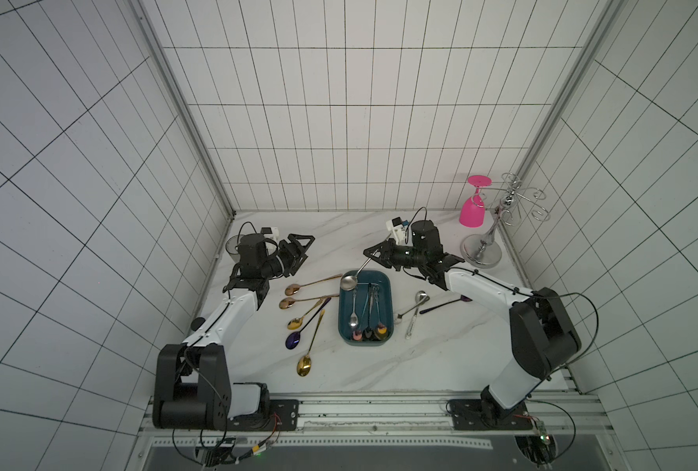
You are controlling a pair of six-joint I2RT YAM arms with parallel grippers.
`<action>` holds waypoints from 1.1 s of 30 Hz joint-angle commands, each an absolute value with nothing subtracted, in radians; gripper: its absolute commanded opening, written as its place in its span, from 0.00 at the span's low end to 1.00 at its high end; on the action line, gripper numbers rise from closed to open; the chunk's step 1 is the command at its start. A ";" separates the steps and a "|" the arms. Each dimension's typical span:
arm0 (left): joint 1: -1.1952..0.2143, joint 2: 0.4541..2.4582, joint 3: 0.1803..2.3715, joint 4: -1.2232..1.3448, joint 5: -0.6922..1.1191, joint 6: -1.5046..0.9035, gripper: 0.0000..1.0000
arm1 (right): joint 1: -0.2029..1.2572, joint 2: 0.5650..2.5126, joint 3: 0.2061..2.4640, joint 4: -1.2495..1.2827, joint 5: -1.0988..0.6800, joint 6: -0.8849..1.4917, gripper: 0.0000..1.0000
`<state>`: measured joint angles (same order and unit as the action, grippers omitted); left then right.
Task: Put the spoon into the storage box
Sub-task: Pick up the spoon from the center of the board, then place the spoon in the storage box.
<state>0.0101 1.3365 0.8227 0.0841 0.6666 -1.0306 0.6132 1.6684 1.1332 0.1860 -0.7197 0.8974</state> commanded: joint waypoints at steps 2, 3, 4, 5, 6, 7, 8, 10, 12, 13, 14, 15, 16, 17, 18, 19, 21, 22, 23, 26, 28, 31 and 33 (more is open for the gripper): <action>0.076 1.324 0.851 0.034 0.654 -0.921 0.93 | 0.639 1.621 1.094 0.046 -0.841 0.739 0.00; 0.088 1.322 0.855 0.025 0.651 -0.905 0.94 | 0.644 1.624 1.099 0.006 -0.847 0.703 0.00; 0.099 1.318 0.860 0.019 0.650 -0.896 0.95 | 0.648 1.627 1.107 -0.028 -0.845 0.679 0.00; 0.111 1.316 0.864 0.009 0.653 -0.886 0.95 | 0.653 1.634 1.117 -0.070 -0.842 0.646 0.00; 0.125 1.315 0.873 -0.003 0.655 -0.874 0.96 | 0.656 1.643 1.127 -0.106 -0.842 0.617 0.00; 0.133 1.312 0.879 -0.015 0.654 -0.862 0.96 | 0.660 1.651 1.135 -0.131 -0.841 0.594 0.00; 0.142 1.305 0.884 -0.026 0.652 -0.839 0.97 | 0.661 1.663 1.141 -0.157 -0.839 0.569 0.00; 0.150 1.294 0.889 -0.048 0.646 -0.793 0.97 | 0.663 1.689 1.154 -0.194 -0.838 0.525 0.00; 0.159 1.287 0.892 -0.062 0.651 -0.762 0.98 | 0.663 1.727 1.183 -0.256 -0.829 0.476 0.00; 0.166 1.286 0.894 -0.064 0.659 -0.755 0.98 | 0.663 1.742 1.203 -0.287 -0.823 0.454 0.00; 0.174 1.288 0.896 -0.068 0.666 -0.754 0.99 | 0.664 1.762 1.222 -0.319 -0.816 0.434 0.00; 0.180 1.287 0.896 -0.069 0.669 -0.753 0.99 | 0.666 1.779 1.239 -0.341 -0.808 0.417 0.00; 0.183 1.287 0.895 -0.069 0.665 -0.751 0.99 | 0.667 1.791 1.251 -0.351 -0.803 0.405 0.00; 0.183 1.285 0.892 -0.068 0.663 -0.746 0.99 | 0.670 1.805 1.264 -0.355 -0.799 0.393 0.00; 0.183 1.285 0.890 -0.065 0.661 -0.744 0.99 | 0.673 1.821 1.278 -0.361 -0.796 0.381 0.00; 0.184 1.285 0.888 -0.062 0.662 -0.747 0.99 | 0.675 1.836 1.297 -0.373 -0.793 0.370 0.00; 0.185 1.288 0.896 -0.069 0.670 -0.750 0.99 | 0.680 1.869 1.339 -0.406 -0.791 0.352 0.00; 0.184 1.291 0.901 -0.076 0.670 -0.750 0.99 | 0.682 1.881 1.354 -0.412 -0.795 0.348 0.00; 0.184 1.291 0.903 -0.077 0.669 -0.748 0.99 | 0.687 1.892 1.367 -0.413 -0.796 0.347 0.00; 0.184 1.288 0.896 -0.073 0.663 -0.733 0.99 | 0.712 1.933 1.408 -0.425 -0.791 0.335 0.00; 0.186 1.289 0.904 -0.087 0.662 -0.719 0.99 | 0.729 1.965 1.448 -0.466 -0.779 0.319 0.02; 0.188 1.292 0.920 -0.114 0.654 -0.695 0.99 | 0.742 1.989 1.474 -0.478 -0.764 0.313 0.06; 0.187 1.289 0.916 -0.112 0.646 -0.681 0.99 | 0.749 2.005 1.490 -0.472 -0.752 0.319 0.10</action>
<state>0.1833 1.2987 0.8867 -0.0956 0.6582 -0.7284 0.7361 1.9823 1.4425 -0.4332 -0.7704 0.3405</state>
